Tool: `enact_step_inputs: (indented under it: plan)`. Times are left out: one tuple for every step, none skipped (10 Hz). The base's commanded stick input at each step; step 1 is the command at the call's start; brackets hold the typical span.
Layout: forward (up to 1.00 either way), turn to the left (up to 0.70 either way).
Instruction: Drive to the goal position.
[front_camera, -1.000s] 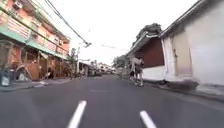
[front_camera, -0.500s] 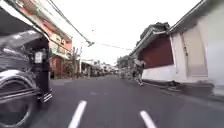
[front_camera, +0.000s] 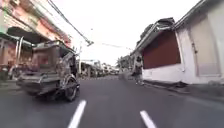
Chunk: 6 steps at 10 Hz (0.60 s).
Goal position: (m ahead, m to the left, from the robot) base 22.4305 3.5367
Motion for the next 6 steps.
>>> enact_step_inputs:
  plan:
    - [1.00, -0.09]
    - [1.00, 0.00]
    - [1.00, 0.00]
    - [1.00, 0.00]
    - [1.00, 0.00]
    - [1.00, 0.00]
